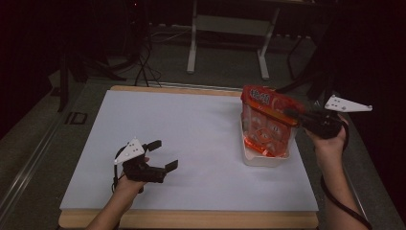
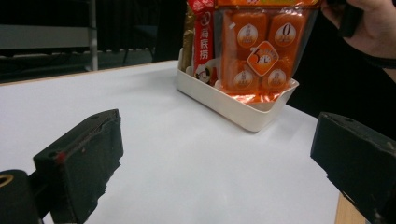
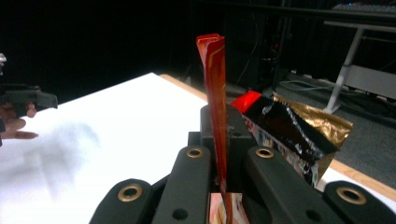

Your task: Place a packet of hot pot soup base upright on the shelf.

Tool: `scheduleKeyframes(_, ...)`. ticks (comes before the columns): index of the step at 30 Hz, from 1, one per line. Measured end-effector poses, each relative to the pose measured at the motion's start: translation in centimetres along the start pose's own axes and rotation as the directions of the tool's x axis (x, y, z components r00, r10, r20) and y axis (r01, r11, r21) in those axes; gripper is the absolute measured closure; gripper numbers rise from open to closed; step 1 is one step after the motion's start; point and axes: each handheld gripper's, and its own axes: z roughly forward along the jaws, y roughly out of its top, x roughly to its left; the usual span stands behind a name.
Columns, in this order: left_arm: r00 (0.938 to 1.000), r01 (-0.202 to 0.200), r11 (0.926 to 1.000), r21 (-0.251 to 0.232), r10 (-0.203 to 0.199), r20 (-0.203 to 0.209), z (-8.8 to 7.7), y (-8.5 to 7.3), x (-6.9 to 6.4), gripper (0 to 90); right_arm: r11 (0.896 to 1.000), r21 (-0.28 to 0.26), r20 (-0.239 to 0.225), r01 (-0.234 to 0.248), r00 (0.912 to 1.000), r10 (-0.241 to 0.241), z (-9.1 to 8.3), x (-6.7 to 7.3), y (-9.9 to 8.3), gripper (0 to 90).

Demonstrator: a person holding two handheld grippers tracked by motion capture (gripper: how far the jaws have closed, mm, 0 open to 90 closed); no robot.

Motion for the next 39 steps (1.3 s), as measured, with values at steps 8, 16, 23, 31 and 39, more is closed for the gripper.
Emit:
scheduleKeyframes(8,1.0,-0.001,1.0,0.005,0.001,-0.001,0.0,-0.2,-0.1,3.1,0.999,0.025,-0.005,-0.02,0.9998,0.02,1.0,0.1,-2.4,90.0)
scheduleKeyframes(16,1.0,-0.001,0.9999,0.017,0.001,0.004,0.2,-0.4,-0.2,3.1,0.997,-0.035,0.013,-0.063,0.9979,0.063,-0.5,-0.1,-3.3,71.2)
scheduleKeyframes(23,0.9999,-0.007,0.9997,0.026,0.007,0.009,0.4,-0.6,-0.4,3.1,0.994,-0.107,0.038,-0.027,0.9988,0.031,-1.5,1.6,-1.1,49.0)
scheduleKeyframes(31,0.9995,-0.012,0.9988,0.048,0.01,0.03,0.5,-0.9,-0.6,3.1,0.989,-0.15,0.016,-0.004,0.9998,0.007,-1.9,4.6,1.3,31.6)
scheduleKeyframes(39,0.9987,-0.025,0.999,0.037,0.023,0.045,0.5,-1.1,-0.8,3.1,0.988,-0.154,-0.096,-0.006,0.9954,-0.009,0.0,7.5,1.1,19.4)
